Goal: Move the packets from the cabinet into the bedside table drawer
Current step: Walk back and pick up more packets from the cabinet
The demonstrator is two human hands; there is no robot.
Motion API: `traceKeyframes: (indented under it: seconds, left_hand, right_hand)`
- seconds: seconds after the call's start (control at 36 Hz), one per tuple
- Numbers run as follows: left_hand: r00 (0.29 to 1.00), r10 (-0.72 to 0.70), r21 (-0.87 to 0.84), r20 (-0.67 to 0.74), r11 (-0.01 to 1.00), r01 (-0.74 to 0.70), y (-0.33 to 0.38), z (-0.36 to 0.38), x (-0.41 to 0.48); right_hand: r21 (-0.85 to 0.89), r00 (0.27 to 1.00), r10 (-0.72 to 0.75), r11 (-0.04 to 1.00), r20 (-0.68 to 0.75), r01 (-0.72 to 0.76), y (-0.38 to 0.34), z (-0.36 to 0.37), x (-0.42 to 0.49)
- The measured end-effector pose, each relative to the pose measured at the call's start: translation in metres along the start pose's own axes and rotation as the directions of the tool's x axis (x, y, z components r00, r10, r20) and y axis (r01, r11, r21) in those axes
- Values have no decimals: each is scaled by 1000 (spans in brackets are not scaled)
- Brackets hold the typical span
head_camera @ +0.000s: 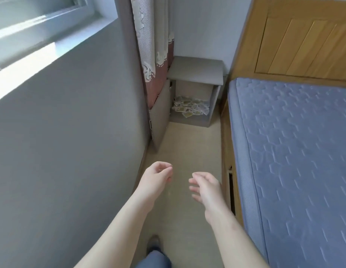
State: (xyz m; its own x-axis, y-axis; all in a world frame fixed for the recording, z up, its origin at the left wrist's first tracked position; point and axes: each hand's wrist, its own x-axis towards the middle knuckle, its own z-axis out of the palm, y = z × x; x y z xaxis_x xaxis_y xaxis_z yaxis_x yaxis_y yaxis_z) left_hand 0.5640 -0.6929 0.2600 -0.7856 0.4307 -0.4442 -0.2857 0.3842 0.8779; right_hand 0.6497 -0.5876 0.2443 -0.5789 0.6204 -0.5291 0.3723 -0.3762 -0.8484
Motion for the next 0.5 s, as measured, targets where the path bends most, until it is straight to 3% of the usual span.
traceKeyframes:
  seconds: [0.5]
  left_hand:
    - [996, 44, 29, 77, 998, -47, 168, 12, 339]
  right_hand:
    - [40, 994, 3, 999, -105, 2, -182, 64, 294]
